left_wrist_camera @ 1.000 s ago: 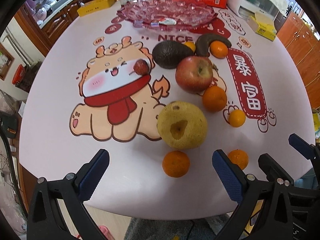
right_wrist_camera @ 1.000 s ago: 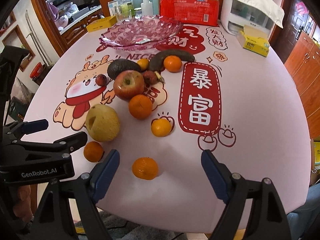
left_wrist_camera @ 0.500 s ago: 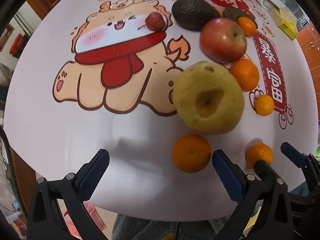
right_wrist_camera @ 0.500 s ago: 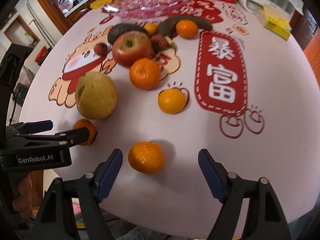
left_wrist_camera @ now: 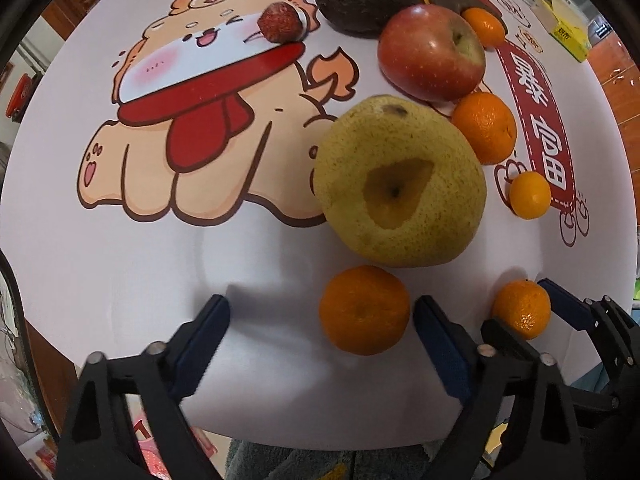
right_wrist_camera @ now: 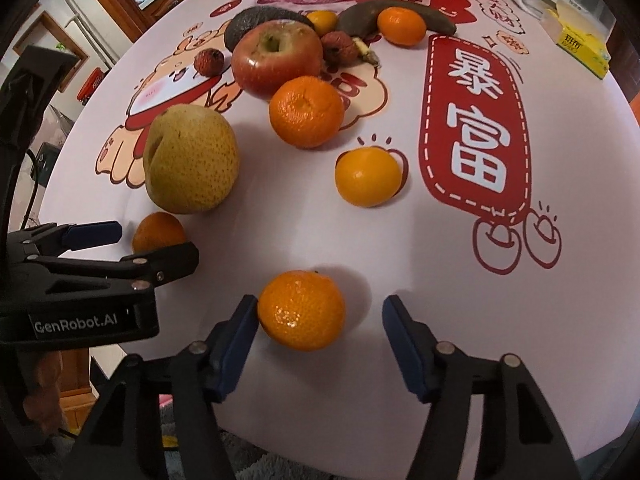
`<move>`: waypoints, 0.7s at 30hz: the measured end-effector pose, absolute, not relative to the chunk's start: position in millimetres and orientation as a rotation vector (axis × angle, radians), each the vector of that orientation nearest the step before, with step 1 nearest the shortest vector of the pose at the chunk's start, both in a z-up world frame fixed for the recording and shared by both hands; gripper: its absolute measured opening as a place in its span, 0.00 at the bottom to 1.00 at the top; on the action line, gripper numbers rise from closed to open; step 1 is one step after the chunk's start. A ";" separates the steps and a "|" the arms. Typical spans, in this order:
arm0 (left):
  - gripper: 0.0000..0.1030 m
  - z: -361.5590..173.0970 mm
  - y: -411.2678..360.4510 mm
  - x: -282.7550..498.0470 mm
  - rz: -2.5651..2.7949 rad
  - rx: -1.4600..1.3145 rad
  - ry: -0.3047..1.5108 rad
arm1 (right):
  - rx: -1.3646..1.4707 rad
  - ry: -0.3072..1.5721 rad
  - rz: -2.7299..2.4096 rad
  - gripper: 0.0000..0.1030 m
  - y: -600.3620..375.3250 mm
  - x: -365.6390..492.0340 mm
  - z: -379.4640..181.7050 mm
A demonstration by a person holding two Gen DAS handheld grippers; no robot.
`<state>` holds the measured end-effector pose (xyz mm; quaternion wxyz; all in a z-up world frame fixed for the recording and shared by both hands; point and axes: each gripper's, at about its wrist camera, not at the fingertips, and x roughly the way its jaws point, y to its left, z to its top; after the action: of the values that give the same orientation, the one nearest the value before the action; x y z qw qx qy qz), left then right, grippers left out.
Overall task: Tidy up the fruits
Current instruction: 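Lower the right gripper onto the orange and close on it, then lift the orange with the right gripper and carry it into the pink bowl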
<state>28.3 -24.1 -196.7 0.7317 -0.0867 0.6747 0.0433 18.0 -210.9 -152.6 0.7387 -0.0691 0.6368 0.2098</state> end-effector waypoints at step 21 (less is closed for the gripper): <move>0.35 -176.2 -39.2 21.2 -0.006 -0.204 1.419 | -0.145 1.377 0.470 0.39 -195.8 13.5 -148.6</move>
<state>21.2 -39.2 -176.2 0.7539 -0.0937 0.6503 -0.0027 13.5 -195.8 -148.6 0.7444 -0.0663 0.6287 0.2148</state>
